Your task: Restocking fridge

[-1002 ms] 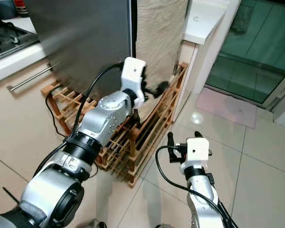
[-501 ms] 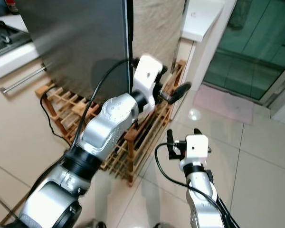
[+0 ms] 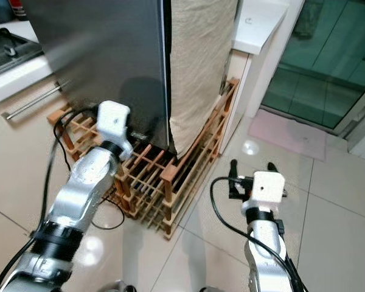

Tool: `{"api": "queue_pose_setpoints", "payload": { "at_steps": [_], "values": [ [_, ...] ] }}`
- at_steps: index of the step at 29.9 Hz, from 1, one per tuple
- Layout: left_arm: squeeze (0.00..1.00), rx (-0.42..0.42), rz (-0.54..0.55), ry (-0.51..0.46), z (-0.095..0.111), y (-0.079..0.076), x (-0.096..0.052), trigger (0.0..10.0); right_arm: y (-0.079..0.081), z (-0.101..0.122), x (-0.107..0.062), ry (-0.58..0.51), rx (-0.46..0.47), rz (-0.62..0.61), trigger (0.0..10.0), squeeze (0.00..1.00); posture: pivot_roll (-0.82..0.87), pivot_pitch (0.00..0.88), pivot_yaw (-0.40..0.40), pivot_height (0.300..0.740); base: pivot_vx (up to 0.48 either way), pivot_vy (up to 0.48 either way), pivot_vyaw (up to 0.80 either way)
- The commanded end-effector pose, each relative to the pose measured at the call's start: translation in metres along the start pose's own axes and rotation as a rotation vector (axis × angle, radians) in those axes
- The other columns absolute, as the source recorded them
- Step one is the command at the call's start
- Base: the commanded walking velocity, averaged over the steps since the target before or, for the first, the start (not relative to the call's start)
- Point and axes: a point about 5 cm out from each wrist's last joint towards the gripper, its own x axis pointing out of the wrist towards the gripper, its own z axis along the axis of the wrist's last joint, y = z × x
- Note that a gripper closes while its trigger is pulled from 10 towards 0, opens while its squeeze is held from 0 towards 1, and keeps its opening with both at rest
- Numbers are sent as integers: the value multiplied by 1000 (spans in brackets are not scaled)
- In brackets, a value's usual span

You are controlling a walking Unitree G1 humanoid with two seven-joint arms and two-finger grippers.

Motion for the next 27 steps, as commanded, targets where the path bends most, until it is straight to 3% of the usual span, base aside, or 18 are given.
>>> {"api": "queue_pose_setpoints", "payload": {
  "at_steps": [1, 3, 6, 16, 23, 27],
  "values": [
    [0, 23, 22, 30, -12, 4, -6, 10000, -4, 4, -4, -15, 14, -35, 10000, 0, 44, 11, 12, 736, 0, 0, 0],
    [0, 55, 38, 74, -25, 10, -15, 10000, -2, 6, -8, -26, 20, -33, 10000, 0, 39, 11, 16, 736, 0, 0, 0],
    [0, 63, 39, 77, -26, 11, -17, 10000, -1, 11, -9, -51, 2, -16, 10000, 0, 35, 12, 20, 736, 0, 0, 0],
    [0, 22, -32, -25, -5, 0, -12, 10000, 11, 18, 0, -74, -12, 23, 10000, 0, 34, 9, 17, 736, 0, 0, 0],
    [0, 28, -69, -58, 5, -4, -12, 10000, 9, 22, 8, -89, -26, 42, 10000, 0, 46, 17, 11, 736, 0, 0, 0],
    [0, 27, -81, -52, 4, -5, -12, 10000, 10, 16, 7, -53, -22, 46, 10000, 0, 50, 18, 13, 736, 0, 0, -736]
  ]
}}
